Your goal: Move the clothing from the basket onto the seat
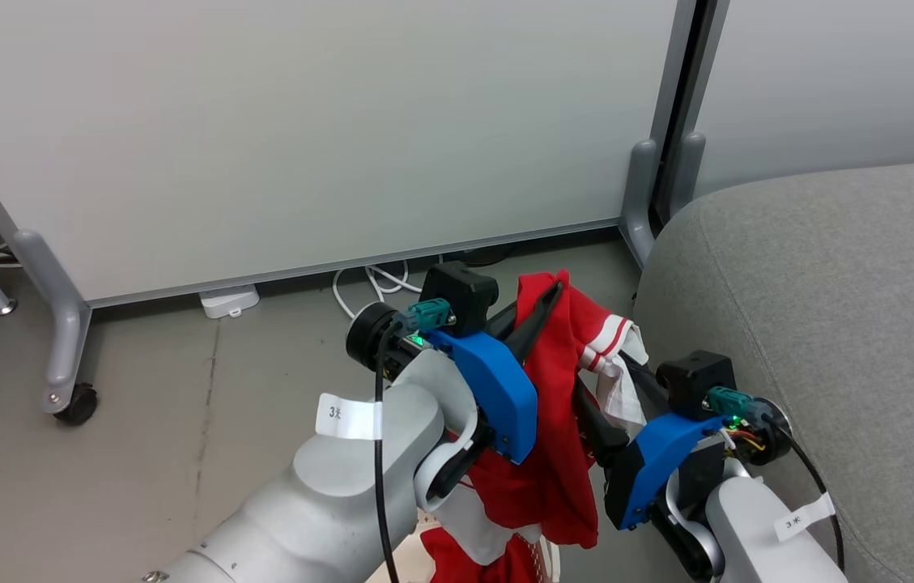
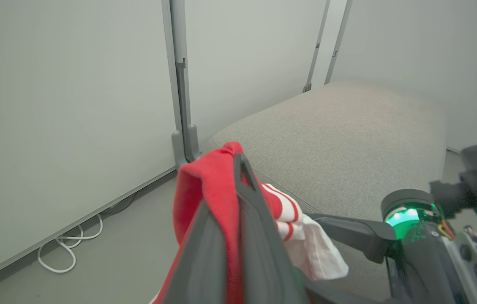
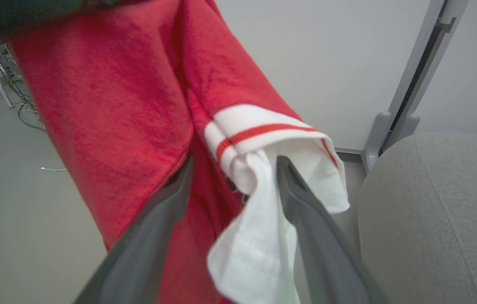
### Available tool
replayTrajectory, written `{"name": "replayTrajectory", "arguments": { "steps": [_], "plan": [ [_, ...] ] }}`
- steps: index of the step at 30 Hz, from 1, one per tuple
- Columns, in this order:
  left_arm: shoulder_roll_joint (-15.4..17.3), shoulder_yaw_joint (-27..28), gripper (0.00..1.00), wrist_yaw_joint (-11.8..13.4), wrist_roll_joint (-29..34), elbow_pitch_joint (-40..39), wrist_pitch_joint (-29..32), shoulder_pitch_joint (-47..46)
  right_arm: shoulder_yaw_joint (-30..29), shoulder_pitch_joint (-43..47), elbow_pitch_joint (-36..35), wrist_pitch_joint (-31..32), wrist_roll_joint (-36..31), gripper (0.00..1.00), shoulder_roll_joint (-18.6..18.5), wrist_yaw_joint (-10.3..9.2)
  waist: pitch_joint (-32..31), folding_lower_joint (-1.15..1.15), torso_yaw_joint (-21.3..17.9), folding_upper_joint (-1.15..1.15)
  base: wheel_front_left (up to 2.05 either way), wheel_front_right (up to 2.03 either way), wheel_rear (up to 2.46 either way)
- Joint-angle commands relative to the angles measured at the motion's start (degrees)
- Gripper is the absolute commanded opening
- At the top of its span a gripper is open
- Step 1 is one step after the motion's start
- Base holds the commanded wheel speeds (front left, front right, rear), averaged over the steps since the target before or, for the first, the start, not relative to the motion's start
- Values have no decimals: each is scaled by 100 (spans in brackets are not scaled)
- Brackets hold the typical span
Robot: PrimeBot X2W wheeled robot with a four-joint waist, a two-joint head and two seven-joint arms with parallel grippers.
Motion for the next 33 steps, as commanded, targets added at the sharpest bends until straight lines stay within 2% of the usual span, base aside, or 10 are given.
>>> {"name": "replayTrajectory", "arguments": {
  "steps": [1,11,12,13,14,29,30,32,33],
  "plan": [
    [2,-46,0,2,-61,15,-47,-76,50,-168,182,-45,60,100,-14,1,-15,0,22,0,0,0,0],
    [2,-265,0,45,-243,28,-95,-153,270,-663,959,-236,187,100,-14,1,-34,0,86,0,0,0,0],
    [3,-291,0,41,-255,27,-105,-158,294,-698,1025,-254,216,62,-13,1,-34,0,89,0,0,0,0],
    [2,-313,0,44,-284,29,-106,-168,316,-729,1080,-285,236,3,-14,1,-34,0,92,0,0,0,0],
    [1,-329,0,51,-302,33,-116,-177,339,-762,1129,-320,265,0,-14,1,-35,0,92,0,0,0,0],
    [2,-521,0,87,-511,180,-261,-222,545,-994,1541,-641,514,0,-13,1,-64,0,17,0,0,0,0],
    [2,-534,7,89,-537,181,-280,-229,541,-1011,1565,-670,534,0,-13,1,-68,0,15,0,0,0,0],
    [2,-540,60,103,-537,174,-322,-242,518,-1039,1578,-698,548,0,-14,1,-70,0,13,0,0,0,0],
    [2,-544,100,109,-532,173,-347,-242,511,-1050,1581,-722,550,0,-14,1,-71,0,12,0,0,0,0]
  ]
}}
